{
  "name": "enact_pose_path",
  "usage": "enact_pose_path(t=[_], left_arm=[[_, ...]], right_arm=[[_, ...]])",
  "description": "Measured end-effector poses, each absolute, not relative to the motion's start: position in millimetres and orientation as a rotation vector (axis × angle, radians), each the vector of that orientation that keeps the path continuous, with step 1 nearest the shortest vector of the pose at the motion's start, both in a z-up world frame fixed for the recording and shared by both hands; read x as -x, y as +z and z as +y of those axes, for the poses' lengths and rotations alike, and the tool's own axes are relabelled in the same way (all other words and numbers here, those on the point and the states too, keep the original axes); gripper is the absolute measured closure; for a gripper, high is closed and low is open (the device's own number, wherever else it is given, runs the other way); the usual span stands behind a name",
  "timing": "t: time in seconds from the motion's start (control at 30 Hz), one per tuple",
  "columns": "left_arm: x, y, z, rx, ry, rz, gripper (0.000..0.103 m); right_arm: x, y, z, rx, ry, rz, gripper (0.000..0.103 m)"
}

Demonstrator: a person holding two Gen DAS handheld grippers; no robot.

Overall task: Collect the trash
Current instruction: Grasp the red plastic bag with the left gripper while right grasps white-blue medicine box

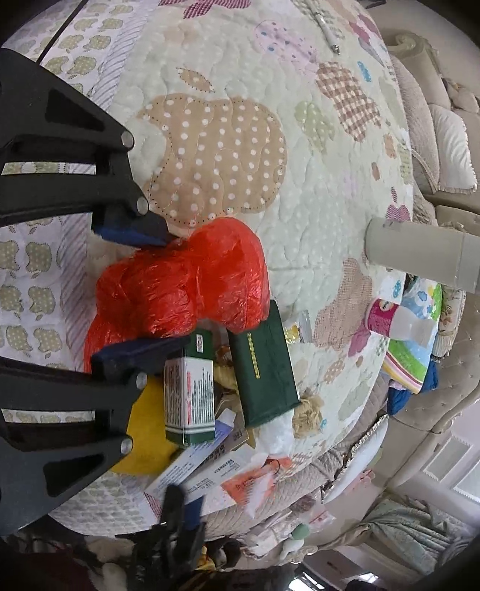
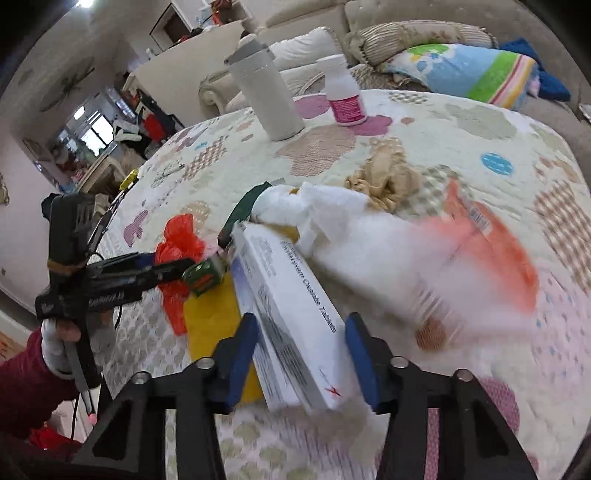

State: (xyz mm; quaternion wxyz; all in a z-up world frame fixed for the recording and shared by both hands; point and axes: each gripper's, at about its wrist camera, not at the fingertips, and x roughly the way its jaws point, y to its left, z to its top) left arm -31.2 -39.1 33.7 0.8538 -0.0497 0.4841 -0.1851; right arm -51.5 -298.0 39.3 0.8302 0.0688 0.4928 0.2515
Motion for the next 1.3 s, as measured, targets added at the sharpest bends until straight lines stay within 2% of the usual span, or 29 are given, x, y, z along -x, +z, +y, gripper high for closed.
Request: enact_pose_path(t=[0.13,0.4,0.47,0.53,0.63,0.8,0.83,0.87,0.97,1.13,1.2,1.27,1.3], left_arm=[[38.7,42.8,-40.1,0.108,-0.415,0.997,0.067],[48.5,56.0,-34.7,0.112,-0.414,0.968,0.067],[49.6,57.2,-33.2,0.113,-0.413,0.967,0.067],[51.4,59.0,-31.7,0.115,-0.412,0.967,0.067],[54.7,62.6,-29.5,0.114,-0.418,0.962,0.067],[55.9,64.3,-27.5,0.116,-0.422,0.961,0.067],[55.6,64.1,-27.0,0.116,-0.422,0.962,0.067],[55.7,63.9,-27.1,0.118,-0.422,0.963,0.067],[56.3,65.4,-26.7,0.128,-0.425,0.960,0.067],[57.8,71.3,-28.5,0.136,-0.442,0.945,0.067],[58.1,72.3,-30.6,0.134,-0.447,0.941,0.067],[57.8,71.2,-33.4,0.132,-0.450,0.946,0.067],[58.0,70.6,-34.9,0.131,-0.449,0.949,0.067]], right_arm=[[81.0,40.9,-312.0,-0.150,0.486,1.040,0.063],[76.0,43.5,-350.3,-0.261,0.285,1.041,0.064],[75.4,51.0,-342.1,-0.221,0.310,1.013,0.064],[71.1,54.3,-327.2,-0.139,0.329,1.006,0.060],[63.2,51.4,-306.6,-0.006,0.319,1.006,0.060],[48.4,35.5,-304.1,-0.025,0.331,1.043,0.060],[46.4,30.1,-302.4,-0.037,0.350,1.061,0.062],[43.7,20.9,-300.1,-0.078,0.384,1.095,0.070],[48.5,16.2,-310.8,-0.257,0.444,1.103,0.078],[87.3,6.4,-357.7,-0.559,0.442,1.103,0.082],[105.4,2.2,-375.4,-0.584,0.374,1.108,0.082],[116.7,8.5,-386.2,-0.535,0.284,1.091,0.059],[119.5,14.1,-386.7,-0.480,0.249,1.088,0.055]])
